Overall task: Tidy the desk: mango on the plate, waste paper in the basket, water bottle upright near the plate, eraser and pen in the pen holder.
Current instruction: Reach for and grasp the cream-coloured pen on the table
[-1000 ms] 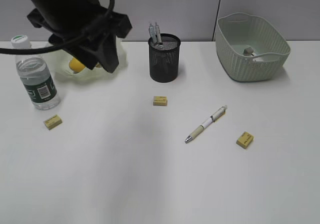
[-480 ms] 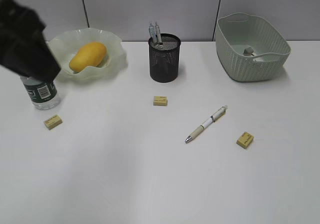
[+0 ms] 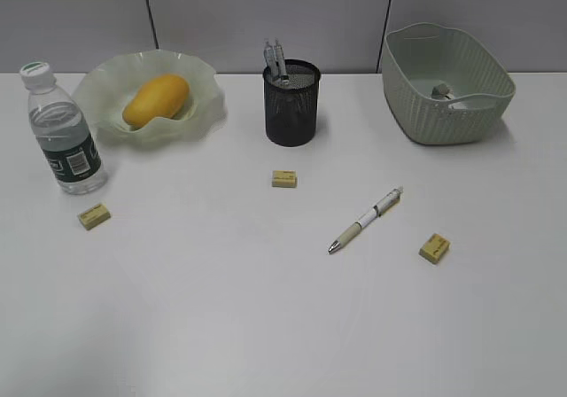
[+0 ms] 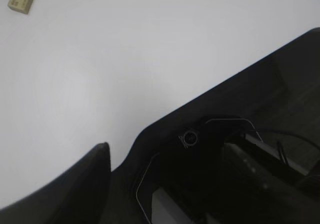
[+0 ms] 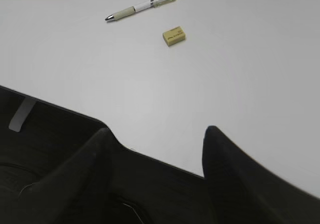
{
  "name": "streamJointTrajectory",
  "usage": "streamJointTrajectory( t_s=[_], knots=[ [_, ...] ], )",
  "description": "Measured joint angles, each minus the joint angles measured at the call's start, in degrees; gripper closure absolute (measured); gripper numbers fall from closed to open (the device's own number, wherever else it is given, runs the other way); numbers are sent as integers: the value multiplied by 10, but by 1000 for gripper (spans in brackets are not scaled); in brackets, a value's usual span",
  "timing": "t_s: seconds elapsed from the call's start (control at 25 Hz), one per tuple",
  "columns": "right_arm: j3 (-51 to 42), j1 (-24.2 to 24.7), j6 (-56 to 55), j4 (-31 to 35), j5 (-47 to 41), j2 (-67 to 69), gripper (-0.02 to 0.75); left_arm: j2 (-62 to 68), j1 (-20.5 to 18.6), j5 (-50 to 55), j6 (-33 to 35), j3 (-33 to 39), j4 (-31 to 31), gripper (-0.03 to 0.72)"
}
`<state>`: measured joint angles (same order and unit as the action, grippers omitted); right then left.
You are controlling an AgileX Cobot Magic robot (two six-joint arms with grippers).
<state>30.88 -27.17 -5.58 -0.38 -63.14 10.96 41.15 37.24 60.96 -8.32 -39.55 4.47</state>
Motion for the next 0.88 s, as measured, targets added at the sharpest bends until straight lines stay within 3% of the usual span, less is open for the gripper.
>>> streamJointTrajectory(
  t_s=[0.32,0.88],
  knots=[
    [25,0,0,4,1,52,280,-132,0,-102,0,89,-23,139],
    [136,0,-53,8,44,443,280,-133,0,-165,0,117,-78,260]
  ],
)
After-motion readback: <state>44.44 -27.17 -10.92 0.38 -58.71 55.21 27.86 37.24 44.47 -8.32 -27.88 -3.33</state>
